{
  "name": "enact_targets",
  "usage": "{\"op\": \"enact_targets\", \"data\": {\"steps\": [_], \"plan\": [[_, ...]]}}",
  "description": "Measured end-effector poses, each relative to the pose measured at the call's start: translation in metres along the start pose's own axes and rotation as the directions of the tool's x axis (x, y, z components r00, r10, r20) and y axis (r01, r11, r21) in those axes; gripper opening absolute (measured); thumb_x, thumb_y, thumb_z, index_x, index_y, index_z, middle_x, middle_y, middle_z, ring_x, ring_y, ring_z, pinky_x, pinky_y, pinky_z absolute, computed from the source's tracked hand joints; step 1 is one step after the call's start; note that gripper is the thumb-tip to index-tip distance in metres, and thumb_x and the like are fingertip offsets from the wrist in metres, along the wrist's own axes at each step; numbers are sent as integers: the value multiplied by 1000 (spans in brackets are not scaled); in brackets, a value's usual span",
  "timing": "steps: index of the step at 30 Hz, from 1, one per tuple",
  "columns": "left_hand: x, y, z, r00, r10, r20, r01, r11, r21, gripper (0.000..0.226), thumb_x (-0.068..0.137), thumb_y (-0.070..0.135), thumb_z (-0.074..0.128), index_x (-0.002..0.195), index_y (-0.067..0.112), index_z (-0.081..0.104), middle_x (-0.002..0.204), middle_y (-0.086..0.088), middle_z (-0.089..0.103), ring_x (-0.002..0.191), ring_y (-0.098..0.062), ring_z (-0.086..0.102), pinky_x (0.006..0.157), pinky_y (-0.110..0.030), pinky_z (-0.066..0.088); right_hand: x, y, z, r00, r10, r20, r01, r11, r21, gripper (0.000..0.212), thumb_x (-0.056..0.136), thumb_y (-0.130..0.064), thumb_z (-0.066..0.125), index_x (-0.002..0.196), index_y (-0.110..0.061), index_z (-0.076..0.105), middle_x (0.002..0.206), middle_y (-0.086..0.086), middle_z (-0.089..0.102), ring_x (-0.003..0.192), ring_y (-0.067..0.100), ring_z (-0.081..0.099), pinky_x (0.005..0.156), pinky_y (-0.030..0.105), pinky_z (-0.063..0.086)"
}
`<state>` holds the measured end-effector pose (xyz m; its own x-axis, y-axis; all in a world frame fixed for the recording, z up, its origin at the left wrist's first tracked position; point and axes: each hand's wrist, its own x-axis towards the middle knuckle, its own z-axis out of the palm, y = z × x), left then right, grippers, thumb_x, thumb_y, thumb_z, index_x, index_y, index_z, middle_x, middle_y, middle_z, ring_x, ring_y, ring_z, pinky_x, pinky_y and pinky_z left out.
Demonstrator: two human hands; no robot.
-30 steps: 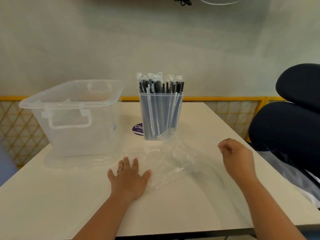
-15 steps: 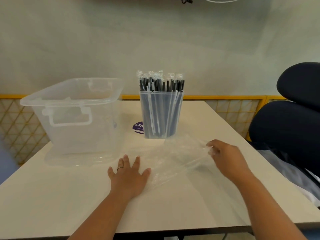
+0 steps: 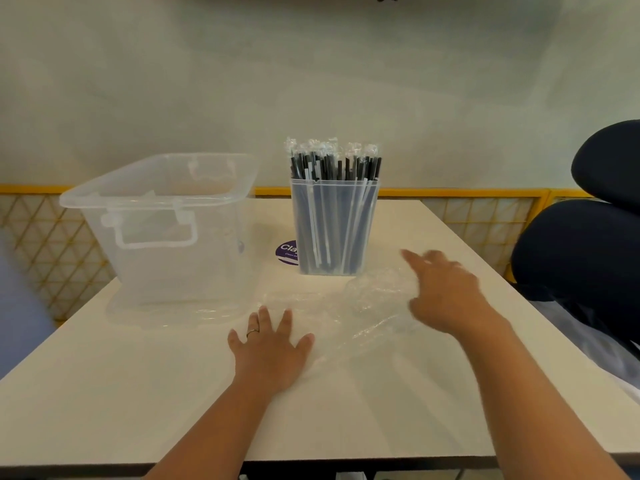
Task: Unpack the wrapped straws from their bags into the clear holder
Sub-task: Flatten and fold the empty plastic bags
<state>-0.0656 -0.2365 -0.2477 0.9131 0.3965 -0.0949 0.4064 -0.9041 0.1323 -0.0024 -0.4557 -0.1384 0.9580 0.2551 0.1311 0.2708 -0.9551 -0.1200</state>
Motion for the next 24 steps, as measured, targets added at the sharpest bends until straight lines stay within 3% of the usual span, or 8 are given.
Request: {"op": "enact_targets", "data": {"steps": [4,7,10,13,16,18,21,24], "plan": [[0,-1,1,1000,1,-9,-1,1000,-6,68,88,67,13,148,37,1,159,-7,-6,146,-24,-3,113,-56,1,18,-64,18,939,-344,25,341,913,-224,55,89,-30,52,141,-28,33,151,3,25,141,30,21,112,59,2],[-1,-2,0,1000,10,-6,-10,1000,-19,68,88,67,14,148,38,1,159,-6,-7,146,-23,-4,113,-56,0,46,-62,36,930,-349,114,366,859,-357,23,93,-15,48,114,-16,57,119,6,60,112,27,54,108,50,25],[-1,-2,0,1000,19,-9,-19,1000,-19,67,89,66,14,148,37,0,159,-6,-8,146,-24,-4,113,-56,0,64,-39,34,973,-224,56,230,961,-151,21,93,-10,45,107,-9,61,108,12,64,98,30,61,86,37,48],[0,-2,0,1000,22,-5,-23,1000,-17,67,89,66,14,148,37,1,159,-6,-7,146,-25,-3,113,-56,0,80,-8,23,998,55,-36,-50,992,118,25,93,-19,47,108,-4,62,109,17,63,102,35,59,84,36,47],[1,-3,0,1000,21,-7,-21,1000,-15,67,89,66,15,148,37,1,159,-6,-6,146,-25,-3,113,-57,2,93,31,18,955,297,1,-280,901,332,17,88,-11,48,78,-2,57,94,18,62,83,31,60,67,27,44],[0,-3,0,1000,22,-8,-22,1000,-13,67,89,66,16,148,38,2,159,-5,-6,146,-25,-3,113,-57,2,94,47,16,904,404,141,-406,708,578,24,86,-1,47,62,-5,49,74,13,56,59,21,49,52,23,41],[-1,-1,0,1000,24,-12,-24,1000,-17,68,88,67,17,148,38,2,159,-3,-5,146,-26,-3,113,-57,1,85,58,17,824,448,348,-472,199,859,32,90,6,34,64,-4,48,58,9,50,46,17,40,33,12,34],[-1,-1,1,1000,21,-10,-21,1000,-20,68,88,67,16,148,37,2,159,-3,-6,146,-25,-3,113,-57,0,77,56,20,818,378,434,-409,-148,900,21,96,-4,38,81,-8,54,42,2,56,32,10,47,46,22,45]]}}
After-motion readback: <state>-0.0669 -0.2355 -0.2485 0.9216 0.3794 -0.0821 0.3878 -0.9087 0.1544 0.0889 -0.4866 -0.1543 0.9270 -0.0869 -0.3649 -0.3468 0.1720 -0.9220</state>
